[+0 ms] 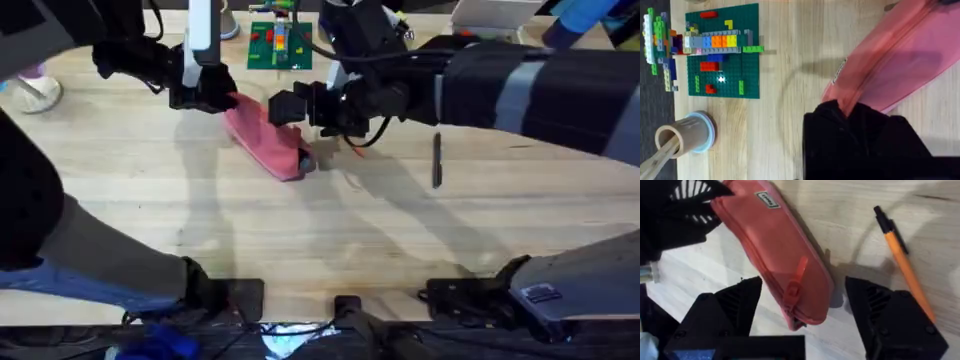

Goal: Unzip the bag, pick up the pens from the table one at a time and place them inside, then zip the bag closed.

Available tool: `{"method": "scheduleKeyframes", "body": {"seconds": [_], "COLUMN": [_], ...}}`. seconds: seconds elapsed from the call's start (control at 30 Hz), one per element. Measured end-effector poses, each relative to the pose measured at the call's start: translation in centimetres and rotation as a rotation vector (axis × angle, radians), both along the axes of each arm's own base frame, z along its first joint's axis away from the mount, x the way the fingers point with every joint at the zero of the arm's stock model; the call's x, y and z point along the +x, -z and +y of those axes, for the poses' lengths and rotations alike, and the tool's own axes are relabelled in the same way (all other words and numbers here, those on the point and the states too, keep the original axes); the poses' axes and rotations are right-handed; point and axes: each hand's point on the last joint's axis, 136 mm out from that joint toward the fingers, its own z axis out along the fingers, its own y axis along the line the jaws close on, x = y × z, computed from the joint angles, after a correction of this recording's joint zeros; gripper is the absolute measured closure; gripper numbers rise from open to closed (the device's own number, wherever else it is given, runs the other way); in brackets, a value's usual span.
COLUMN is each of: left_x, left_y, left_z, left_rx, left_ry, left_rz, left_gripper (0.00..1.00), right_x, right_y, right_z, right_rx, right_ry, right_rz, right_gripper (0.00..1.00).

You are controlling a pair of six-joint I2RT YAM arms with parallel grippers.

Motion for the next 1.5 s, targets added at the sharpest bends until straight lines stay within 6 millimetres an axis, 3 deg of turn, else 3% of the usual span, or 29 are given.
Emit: {"method": "scheduleKeyframes", "body": {"seconds": [0.17,0.23,0.4,0.6,0.8,1.13,1.5], "left_x": [0.00,0.00,0.00,0.00,0.00,0.00,0.00], "left_y": [0.00,0.00,0.00,0.00,0.00,0.00,0.00], "left_z": [0.00,0.00,0.00,0.00,0.00,0.00,0.00], "left_rx": [0.000,0.000,0.000,0.000,0.000,0.000,0.000], "left_ry": [0.000,0.000,0.000,0.000,0.000,0.000,0.000], "left_rz": [0.000,0.000,0.000,0.000,0.000,0.000,0.000], "left_gripper": [0.958,0.958,0.958,0.957,0.957,0.957,0.958], "right_x": [0.09,0.13,0.11,0.06,-0.22,-0.36,-0.33], "right_y": [0.89,0.82,0.78,0.68,0.56,0.51,0.45], "right_z": [0.08,0.14,0.20,0.35,0.64,0.79,0.80], "right_rx": [0.003,0.008,0.015,0.023,0.040,0.048,0.043], "right_ry": [0.032,0.040,0.047,0.047,0.034,0.028,0.015], "right_rz": [0.035,0.039,0.045,0.050,0.063,0.071,0.061], "right_gripper": [0.012,0.084,0.367,0.531,0.596,0.956,0.968]}}
